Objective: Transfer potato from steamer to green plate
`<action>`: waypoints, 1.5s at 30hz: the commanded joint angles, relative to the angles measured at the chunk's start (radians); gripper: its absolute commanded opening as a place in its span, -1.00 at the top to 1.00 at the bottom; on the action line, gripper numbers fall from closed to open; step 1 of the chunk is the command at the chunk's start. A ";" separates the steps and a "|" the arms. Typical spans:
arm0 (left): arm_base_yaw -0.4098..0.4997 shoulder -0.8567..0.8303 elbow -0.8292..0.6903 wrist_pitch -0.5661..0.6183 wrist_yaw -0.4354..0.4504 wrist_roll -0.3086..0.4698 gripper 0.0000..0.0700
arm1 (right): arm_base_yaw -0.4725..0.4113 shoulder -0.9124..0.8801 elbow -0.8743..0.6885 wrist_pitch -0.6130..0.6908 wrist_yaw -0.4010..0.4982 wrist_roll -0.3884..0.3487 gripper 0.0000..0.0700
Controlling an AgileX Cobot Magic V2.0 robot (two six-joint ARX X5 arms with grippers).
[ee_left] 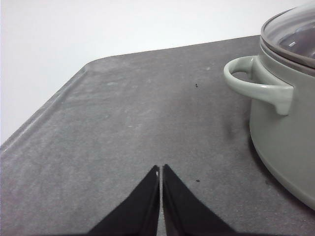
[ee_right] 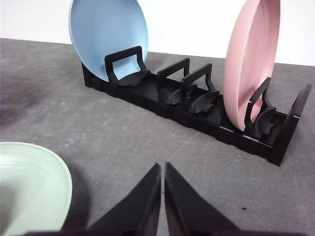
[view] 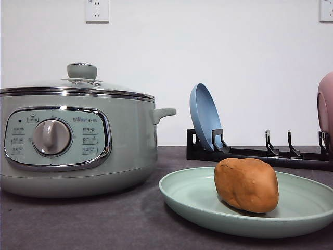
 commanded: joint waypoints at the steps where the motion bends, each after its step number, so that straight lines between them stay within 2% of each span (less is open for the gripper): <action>1: 0.001 -0.001 -0.020 -0.006 -0.003 -0.003 1.00 | -0.003 -0.001 -0.004 -0.003 -0.003 0.011 1.00; 45: 0.001 -0.001 -0.020 -0.006 -0.003 -0.003 1.00 | -0.003 -0.001 -0.004 -0.003 -0.003 0.011 1.00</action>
